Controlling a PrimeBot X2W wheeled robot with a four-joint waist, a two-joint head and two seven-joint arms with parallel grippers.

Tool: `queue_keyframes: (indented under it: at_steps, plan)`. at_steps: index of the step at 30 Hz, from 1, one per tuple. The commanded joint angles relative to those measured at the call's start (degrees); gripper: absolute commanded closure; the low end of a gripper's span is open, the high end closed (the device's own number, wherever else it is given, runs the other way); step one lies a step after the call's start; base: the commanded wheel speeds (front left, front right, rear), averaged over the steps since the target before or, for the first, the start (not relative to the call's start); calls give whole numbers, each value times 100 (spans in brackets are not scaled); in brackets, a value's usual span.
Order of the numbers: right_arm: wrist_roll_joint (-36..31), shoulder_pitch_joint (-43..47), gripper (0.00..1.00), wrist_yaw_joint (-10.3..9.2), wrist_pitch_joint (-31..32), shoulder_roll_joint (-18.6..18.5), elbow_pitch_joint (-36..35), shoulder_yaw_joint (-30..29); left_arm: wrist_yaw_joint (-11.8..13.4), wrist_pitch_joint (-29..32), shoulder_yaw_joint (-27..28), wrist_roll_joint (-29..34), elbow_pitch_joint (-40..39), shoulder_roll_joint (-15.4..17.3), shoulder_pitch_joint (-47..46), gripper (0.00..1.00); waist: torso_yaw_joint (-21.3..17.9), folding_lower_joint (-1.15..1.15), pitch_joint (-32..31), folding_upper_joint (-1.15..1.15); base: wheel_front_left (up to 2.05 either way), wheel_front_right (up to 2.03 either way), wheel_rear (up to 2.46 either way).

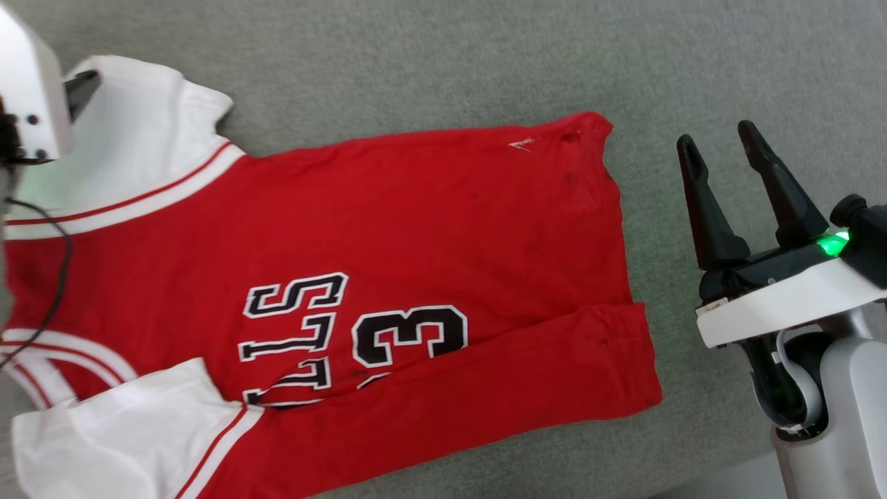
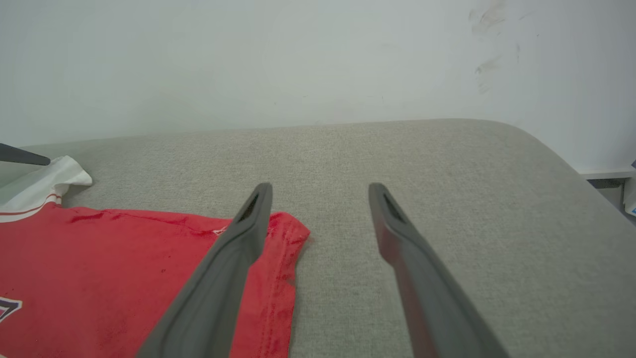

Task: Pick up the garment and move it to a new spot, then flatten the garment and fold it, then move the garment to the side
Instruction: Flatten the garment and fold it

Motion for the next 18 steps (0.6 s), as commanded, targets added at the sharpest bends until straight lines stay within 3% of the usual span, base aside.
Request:
queue_keyframes:
  at_steps: [1,6,7,8,9,11,18]
  plan:
    - [70,-72,0,-2,-34,28,10,20,-17,133,-37,1,36,64,-76,0,-156,-1,201,0,0,0,0]
    - [190,-130,0,-2,-50,10,123,78,48,702,-148,-169,284,51,-33,0,-226,-1,389,0,0,0,0]
    - [215,-142,0,-2,-58,-1,142,83,68,826,-190,-206,353,12,31,15,-230,-1,401,0,0,0,0]
    - [255,-153,0,-2,-54,-6,172,86,103,961,-226,-279,414,-52,102,65,-232,-1,407,0,0,0,0]
    - [288,-159,0,-2,-33,-20,200,91,135,1043,-244,-327,453,-115,153,100,-233,-1,411,0,0,0,0]
    - [420,-191,0,-2,43,-51,256,118,174,1093,-284,-360,484,-191,231,100,-226,-1,405,0,0,0,0]
    - [974,-520,0,-2,665,-332,629,230,185,347,-178,-222,402,-371,78,100,-22,-1,189,0,0,0,0]
